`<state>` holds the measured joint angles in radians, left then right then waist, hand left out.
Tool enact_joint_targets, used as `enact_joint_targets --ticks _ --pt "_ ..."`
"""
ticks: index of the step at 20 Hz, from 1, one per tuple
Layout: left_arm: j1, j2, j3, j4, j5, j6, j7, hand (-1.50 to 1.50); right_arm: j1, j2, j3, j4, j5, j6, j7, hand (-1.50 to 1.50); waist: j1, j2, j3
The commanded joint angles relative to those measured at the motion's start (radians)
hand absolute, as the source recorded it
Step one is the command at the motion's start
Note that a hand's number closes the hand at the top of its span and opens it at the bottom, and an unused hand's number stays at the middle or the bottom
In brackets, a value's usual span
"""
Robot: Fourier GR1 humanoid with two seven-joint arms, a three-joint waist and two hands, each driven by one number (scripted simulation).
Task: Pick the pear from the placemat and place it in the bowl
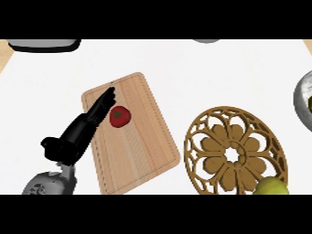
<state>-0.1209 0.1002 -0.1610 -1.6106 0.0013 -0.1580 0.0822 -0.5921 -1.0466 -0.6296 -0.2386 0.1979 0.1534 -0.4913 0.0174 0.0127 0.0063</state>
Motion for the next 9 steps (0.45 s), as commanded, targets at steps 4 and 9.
enact_joint_targets --ticks 4,9 --pt "0.000 0.010 0.011 0.001 0.015 -0.022 -0.010 0.00 0.147 -0.082 -0.092 0.090 -0.072 0.108 -0.134 -1.50 -0.007 0.004 0.004" --pt "0.029 0.007 0.004 -0.002 0.000 -0.010 -0.019 0.00 0.201 -0.126 -0.098 0.104 -0.077 0.217 -0.167 -1.50 -0.002 0.003 0.007"
